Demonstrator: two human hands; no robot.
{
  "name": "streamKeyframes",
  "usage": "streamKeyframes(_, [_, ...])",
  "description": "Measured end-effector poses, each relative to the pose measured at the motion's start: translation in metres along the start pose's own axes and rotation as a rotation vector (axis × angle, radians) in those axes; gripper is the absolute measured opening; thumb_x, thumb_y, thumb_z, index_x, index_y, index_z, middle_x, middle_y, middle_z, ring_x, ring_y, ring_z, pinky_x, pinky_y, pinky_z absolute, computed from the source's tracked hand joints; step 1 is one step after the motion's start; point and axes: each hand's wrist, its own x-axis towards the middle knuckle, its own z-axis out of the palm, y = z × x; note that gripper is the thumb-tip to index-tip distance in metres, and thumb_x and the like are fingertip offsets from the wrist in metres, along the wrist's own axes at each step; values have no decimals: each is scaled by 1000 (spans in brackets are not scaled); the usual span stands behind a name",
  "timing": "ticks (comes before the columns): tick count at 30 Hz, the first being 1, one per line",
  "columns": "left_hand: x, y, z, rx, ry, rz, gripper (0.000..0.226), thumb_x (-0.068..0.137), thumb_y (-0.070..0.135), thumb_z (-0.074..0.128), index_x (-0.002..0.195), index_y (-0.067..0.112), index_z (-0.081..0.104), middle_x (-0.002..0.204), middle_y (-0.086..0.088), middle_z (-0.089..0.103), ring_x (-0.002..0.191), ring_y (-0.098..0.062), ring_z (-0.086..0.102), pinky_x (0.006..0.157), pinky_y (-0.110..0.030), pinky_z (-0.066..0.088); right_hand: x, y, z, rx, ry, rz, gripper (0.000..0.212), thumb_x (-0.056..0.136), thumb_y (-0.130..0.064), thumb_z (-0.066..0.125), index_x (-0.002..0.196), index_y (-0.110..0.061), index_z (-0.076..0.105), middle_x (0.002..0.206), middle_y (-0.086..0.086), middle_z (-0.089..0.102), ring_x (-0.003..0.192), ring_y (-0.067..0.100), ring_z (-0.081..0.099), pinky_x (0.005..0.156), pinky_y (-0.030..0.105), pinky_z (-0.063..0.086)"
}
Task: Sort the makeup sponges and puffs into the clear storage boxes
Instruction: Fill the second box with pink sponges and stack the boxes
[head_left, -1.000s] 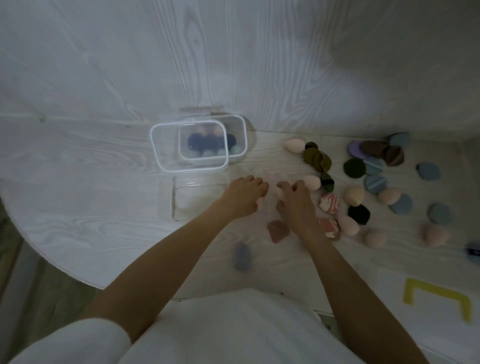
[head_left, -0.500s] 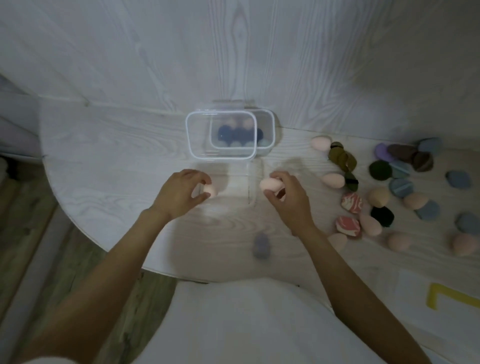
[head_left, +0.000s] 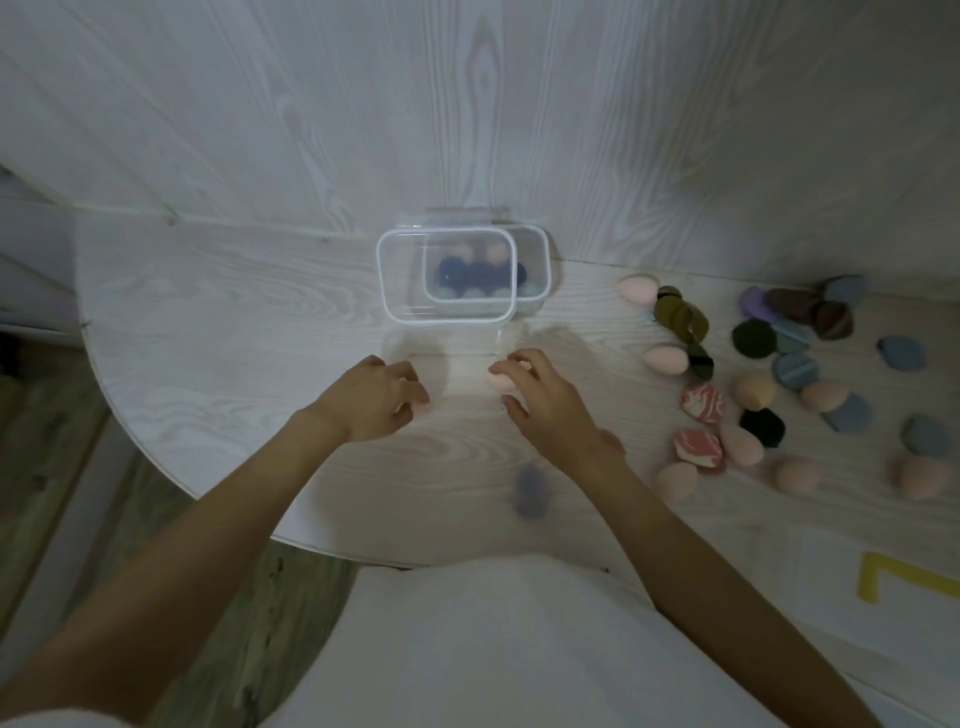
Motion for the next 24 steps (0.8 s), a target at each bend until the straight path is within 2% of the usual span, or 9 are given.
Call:
streamKeyframes(2, [-7, -3, 1, 45, 35, 15, 40, 87, 42, 39, 110, 25, 67, 114, -3, 62, 90, -21, 64, 105, -40, 28, 2, -1, 1, -62, -34, -75, 30, 82, -1, 60, 111, -11, 60, 119, 12, 54, 89, 23, 60, 68, 22, 43])
streamKeyframes(4, [-11, -7, 2, 99, 13, 10, 42, 86, 53, 47, 114, 27, 65, 116, 2, 60, 104, -17, 60, 111, -43, 16, 3, -3, 4, -94, -72, -110, 28, 83, -2, 60, 110, -10, 61, 120, 12, 55, 89, 25, 61, 68, 24, 46])
streamKeyframes(6, [-13, -11, 5, 137, -19, 10, 44, 81, 51, 59, 117, 26, 62, 120, 4, 57, 114, -18, 53, 112, -45, 12, 4, -3, 7, -119, -85, -120, 27, 81, 0, 61, 107, -8, 63, 116, 14, 57, 82, 29, 62, 64, 32, 51])
streamKeyframes(9, [-12, -12, 10, 119, 30, 32, 34, 79, 34, 68, 108, 19, 63, 113, 3, 62, 105, -20, 59, 110, -47, 18, 6, 0, 11, -190, -65, -105, 26, 79, 1, 63, 103, -10, 64, 109, 13, 61, 69, 29, 61, 57, 34, 53])
streamKeyframes(12, [-7, -3, 16, 107, 124, 44, 28, 71, 27, 77, 95, 17, 65, 94, 2, 67, 85, -21, 66, 103, -49, 32, 9, 5, 7, -228, 4, -17, 24, 79, -5, 64, 101, -12, 65, 102, 10, 63, 63, 28, 60, 57, 32, 49])
streamKeyframes(15, [4, 17, 21, 106, 184, 71, 32, 62, 23, 83, 90, 17, 68, 87, 0, 69, 77, -21, 67, 98, -51, 39, 11, 12, -2, -282, 82, 59, 19, 78, -17, 63, 97, -13, 66, 85, 7, 67, 60, 26, 60, 61, 31, 47])
streamKeyframes(17, [12, 27, 24, 69, 218, 61, 34, 59, 20, 84, 89, 17, 69, 87, -1, 69, 76, -22, 67, 97, -51, 40, 15, 11, -3, -274, 35, 106, 21, 81, -22, 63, 99, -11, 63, 82, 7, 68, 65, 29, 63, 67, 33, 45])
streamKeyframes(19, [18, 33, 27, 40, 249, 48, 34, 58, 19, 85, 88, 17, 69, 87, -1, 69, 75, -20, 67, 96, -50, 41, 21, 6, 1, -210, -69, 179, 22, 84, -24, 62, 100, -9, 59, 89, 7, 68, 74, 29, 62, 72, 34, 43])
streamKeyframes(24, [30, 43, 30, 22, 331, 33, 35, 53, 16, 85, 85, 16, 71, 90, -1, 67, 71, -19, 66, 90, -43, 46, 37, -3, 22, -191, -178, 323, 18, 84, -20, 57, 96, -6, 58, 95, 9, 62, 80, 27, 57, 71, 32, 39])
